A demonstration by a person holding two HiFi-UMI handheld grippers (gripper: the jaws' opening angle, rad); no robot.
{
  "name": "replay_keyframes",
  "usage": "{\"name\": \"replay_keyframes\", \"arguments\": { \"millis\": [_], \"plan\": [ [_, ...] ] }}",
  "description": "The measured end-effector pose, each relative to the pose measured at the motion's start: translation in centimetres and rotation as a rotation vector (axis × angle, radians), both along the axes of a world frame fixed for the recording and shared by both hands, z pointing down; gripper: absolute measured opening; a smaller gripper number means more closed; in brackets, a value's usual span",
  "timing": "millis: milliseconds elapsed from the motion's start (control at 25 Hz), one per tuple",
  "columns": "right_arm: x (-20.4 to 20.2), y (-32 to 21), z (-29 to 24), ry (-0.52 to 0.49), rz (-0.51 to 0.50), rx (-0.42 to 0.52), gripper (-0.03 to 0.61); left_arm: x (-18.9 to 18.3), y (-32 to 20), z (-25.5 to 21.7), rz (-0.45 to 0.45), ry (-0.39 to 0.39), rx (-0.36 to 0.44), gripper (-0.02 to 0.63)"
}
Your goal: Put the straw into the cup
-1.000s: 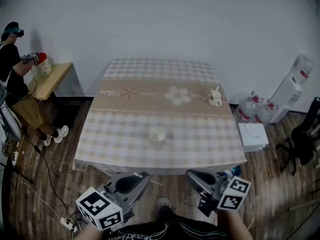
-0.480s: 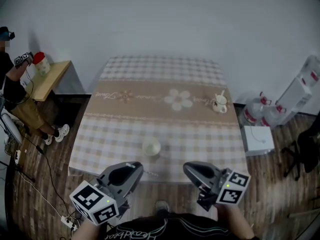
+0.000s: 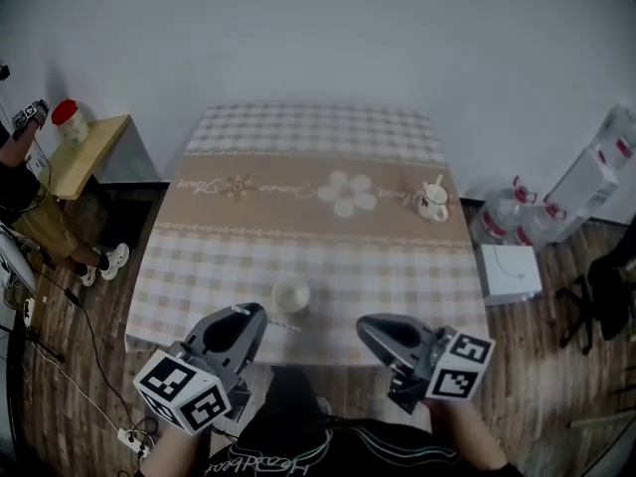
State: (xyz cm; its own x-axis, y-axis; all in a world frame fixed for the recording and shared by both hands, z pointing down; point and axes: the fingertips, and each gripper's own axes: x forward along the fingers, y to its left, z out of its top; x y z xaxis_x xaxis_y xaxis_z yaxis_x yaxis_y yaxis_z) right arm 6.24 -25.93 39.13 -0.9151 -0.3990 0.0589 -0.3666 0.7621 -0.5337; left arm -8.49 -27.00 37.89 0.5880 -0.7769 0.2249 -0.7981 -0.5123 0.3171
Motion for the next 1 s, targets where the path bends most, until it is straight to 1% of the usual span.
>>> {"name": "replay_keyframes", "arguments": {
  "millis": [80, 200, 360, 440, 640, 1000],
  "plan": [
    [0.1, -0.7, 0.2, 0.002, 0.012, -0.004, 0.012, -0.3, -1.1, 0.7, -0.012, 0.011, -0.013, 0.018],
    [0.3, -1.6, 0.2, 0.003, 0.030, -0.006, 0.012, -0.8, -3.0, 1.6, -0.029, -0.025, -0.007, 0.018],
    [0.7, -3.6, 0.7, 0.016, 0.065, -0.025, 0.012, -0.7, -5.6, 3.4, -0.005, -0.065, -0.010, 0.018],
    [0.7, -4.5, 1.1, 0.017, 0.079, -0.041, 0.012, -0.6, -6.6, 4.7, 0.009, -0.073, -0.032, 0.018],
    [0.4, -6.8, 2.1, 0.028, 0.099, -0.070, 0.012, -0.3, -9.0, 7.2, 0.052, -0.054, -0.091, 0.018],
    [0.3, -9.4, 4.2, 0.042, 0.136, -0.113, 0.012, 0.4, -10.4, 10.9, 0.104, -0.022, -0.128, 0.018]
  ]
}}
